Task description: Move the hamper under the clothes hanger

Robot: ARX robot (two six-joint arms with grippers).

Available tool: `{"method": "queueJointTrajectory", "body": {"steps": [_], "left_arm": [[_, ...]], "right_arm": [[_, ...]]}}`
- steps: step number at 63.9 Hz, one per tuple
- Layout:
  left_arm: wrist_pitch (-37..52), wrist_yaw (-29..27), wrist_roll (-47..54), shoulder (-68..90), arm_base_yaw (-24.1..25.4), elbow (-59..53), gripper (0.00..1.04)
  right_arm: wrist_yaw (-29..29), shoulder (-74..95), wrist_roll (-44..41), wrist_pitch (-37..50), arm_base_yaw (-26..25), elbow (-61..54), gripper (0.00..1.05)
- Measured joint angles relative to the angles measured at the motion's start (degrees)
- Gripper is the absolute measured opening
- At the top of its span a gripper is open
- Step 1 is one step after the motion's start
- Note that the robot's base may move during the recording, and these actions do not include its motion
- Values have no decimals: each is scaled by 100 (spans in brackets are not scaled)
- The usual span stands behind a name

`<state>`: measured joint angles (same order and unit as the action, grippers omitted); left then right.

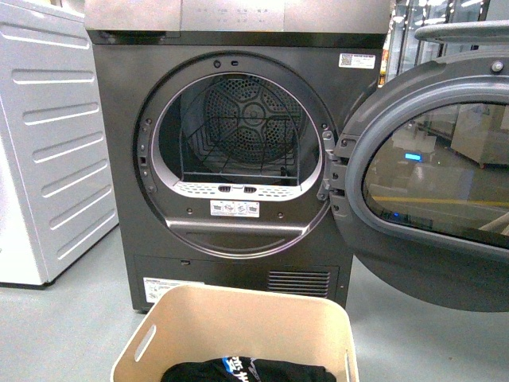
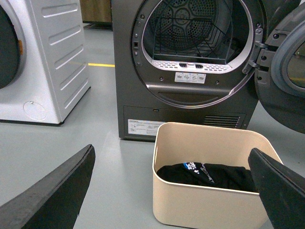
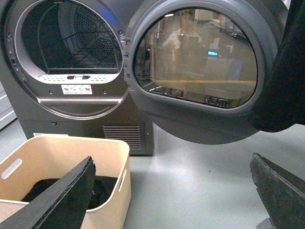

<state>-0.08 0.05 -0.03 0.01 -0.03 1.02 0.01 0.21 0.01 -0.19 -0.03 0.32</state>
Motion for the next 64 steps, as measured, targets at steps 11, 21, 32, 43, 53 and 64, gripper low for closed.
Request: {"method": "queueJointTrajectory", "body": {"steps": [11,21,32,43,53,64], "left_arm": [[0,-2,0,-2,0,0,98],[476,-1969,-625,1703,-85,181,98],[3534,-1191,-363,5606,835,1010,98],[3727,-667,-50,8636,1034,2555,98],[2590,-555,-50,10174,944,3912,98],[1644,-444,35,11145,782,5230,98]], "right_arm": [[-7,0,-2,0,2,0,97],[-1458,1290,892,-63,-492,378,97],[-1029,4354,1117,2216,157,1182,97],[-1102,7370,1078,2549,483,2653,97],[-1064,9082,887,1963,645,3866,97],[-955,10336,772,1360,684,5036,97]]}}
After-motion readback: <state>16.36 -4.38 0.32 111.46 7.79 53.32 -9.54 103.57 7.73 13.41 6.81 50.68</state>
